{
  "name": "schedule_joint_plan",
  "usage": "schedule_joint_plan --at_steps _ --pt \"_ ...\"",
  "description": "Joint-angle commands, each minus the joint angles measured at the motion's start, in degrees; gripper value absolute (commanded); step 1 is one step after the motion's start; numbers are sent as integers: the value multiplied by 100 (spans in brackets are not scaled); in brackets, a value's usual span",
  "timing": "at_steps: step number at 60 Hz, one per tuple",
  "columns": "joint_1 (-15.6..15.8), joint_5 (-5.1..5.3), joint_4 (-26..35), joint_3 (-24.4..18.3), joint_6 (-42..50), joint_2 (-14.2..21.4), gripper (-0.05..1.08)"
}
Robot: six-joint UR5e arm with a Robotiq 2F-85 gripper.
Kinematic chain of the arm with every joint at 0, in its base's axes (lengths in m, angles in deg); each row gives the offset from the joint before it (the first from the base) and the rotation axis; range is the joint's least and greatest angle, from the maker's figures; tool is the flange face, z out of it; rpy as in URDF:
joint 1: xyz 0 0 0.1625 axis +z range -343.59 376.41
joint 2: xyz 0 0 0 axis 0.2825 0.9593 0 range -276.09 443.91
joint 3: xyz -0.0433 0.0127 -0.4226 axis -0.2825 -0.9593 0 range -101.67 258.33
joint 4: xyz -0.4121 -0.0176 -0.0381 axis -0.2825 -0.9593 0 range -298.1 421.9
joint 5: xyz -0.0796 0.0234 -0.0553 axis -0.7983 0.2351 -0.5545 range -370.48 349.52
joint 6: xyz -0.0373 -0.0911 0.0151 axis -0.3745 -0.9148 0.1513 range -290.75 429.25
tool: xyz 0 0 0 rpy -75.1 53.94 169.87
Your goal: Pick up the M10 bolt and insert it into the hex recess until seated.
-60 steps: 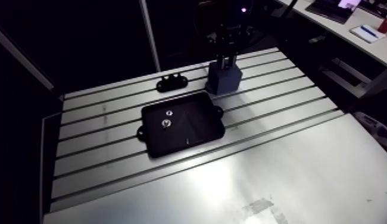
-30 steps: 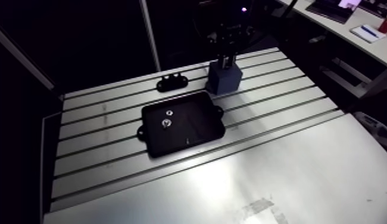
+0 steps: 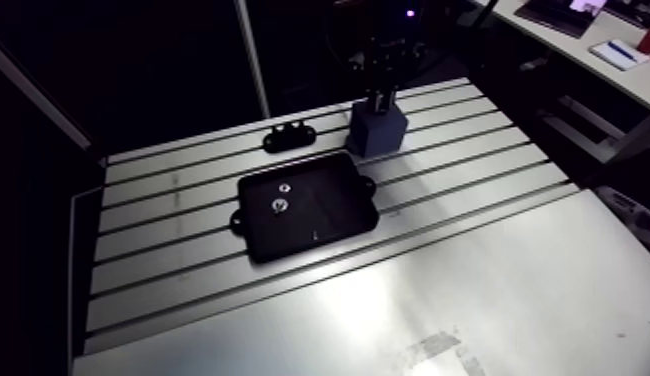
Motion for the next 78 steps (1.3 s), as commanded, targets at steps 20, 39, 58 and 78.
schedule_joint_plan --at_steps 20,39,58,78 --pt "4 0 9 -27 0 -33 71" --pt "4 -9 9 -36 -16 -16 71" --pt "3 -98 42 -63 -113 19 71" --pt "12 -88 70 -1 -573 37 71"
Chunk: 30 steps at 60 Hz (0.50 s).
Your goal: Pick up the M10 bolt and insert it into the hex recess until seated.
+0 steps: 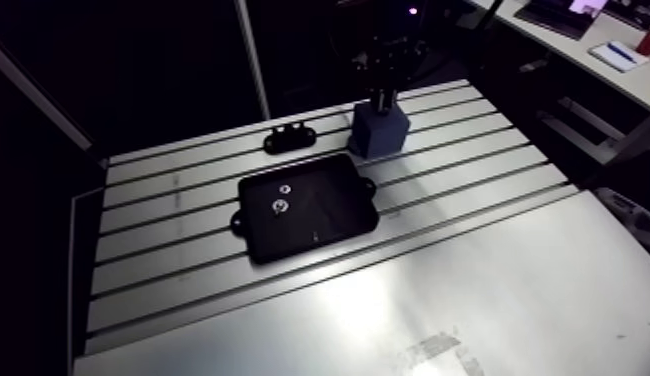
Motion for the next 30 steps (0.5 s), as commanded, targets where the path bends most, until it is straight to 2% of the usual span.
schedule_joint_plan --at_steps 1,30 --pt "8 2 14 27 -290 8 71" --pt "0 2 14 35 -677 43 71"
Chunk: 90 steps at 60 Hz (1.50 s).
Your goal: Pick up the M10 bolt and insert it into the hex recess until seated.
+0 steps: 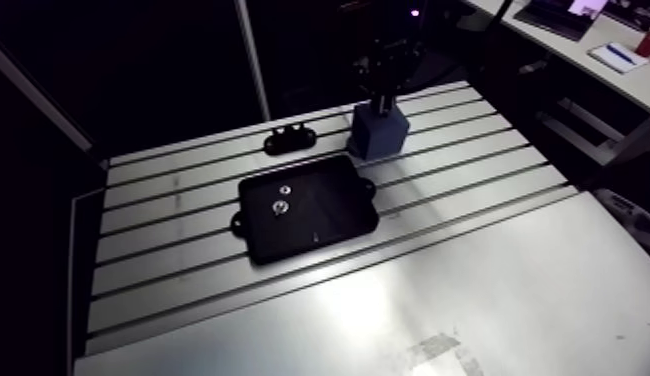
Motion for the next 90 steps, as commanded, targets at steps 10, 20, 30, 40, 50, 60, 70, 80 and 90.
schedule_joint_plan --at_steps 10,20,30,40,50,60,70,80,90 --pt "8 -4 3 19 -242 18 72" --pt "8 -4 4 18 -362 10 73" --pt "-1 -12 3 3 -409 9 73" --pt "-1 -4 -5 10 -538 10 73" --pt "-1 -4 -13 19 -672 9 74" --pt "-1 -13 -40 3 -812 2 74" --pt "-10 -13 -49 -42 -979 1 75" --pt "-2 -5 -39 -16 -1106 0 75" --pt "7 4 -33 2 -1283 1 75"
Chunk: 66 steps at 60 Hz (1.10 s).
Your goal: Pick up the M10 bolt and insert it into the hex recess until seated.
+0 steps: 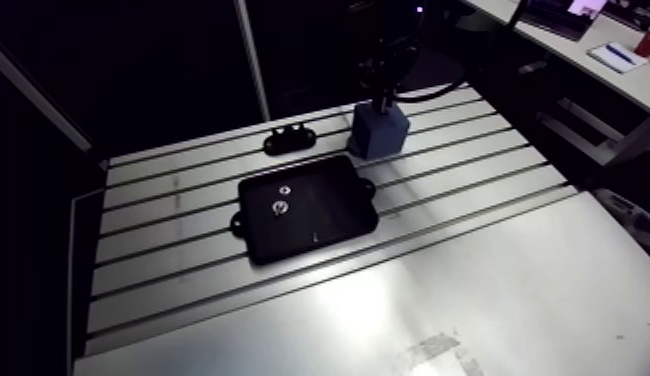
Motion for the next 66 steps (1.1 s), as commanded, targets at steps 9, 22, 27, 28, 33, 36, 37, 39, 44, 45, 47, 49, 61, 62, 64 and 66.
schedule_joint_plan --at_steps 9,22,27,28,33,36,37,39,44,45,47,49,61,62,64,66 --pt "14 21 42 50 -420 2 75" --pt "14 21 42 52 -582 9 75" --pt "14 21 42 52 -627 10 75" --pt "14 21 42 52 -627 10 75" --pt "14 21 42 52 -680 10 75" --pt "14 21 42 52 -705 10 75" --pt "14 21 42 52 -717 10 75" --pt "14 21 42 52 -741 10 75" --pt "14 21 42 68 -817 10 75" --pt "14 14 42 77 -853 10 75" --pt "14 20 35 85 -896 10 75" --pt "14 21 34 94 -939 10 75" --pt "14 38 9 96 -1085 10 75" --pt "14 39 0 88 -1102 10 75" --pt "14 46 -9 87 -1127 10 75" --pt "14 48 -10 87 -1154 10 75"
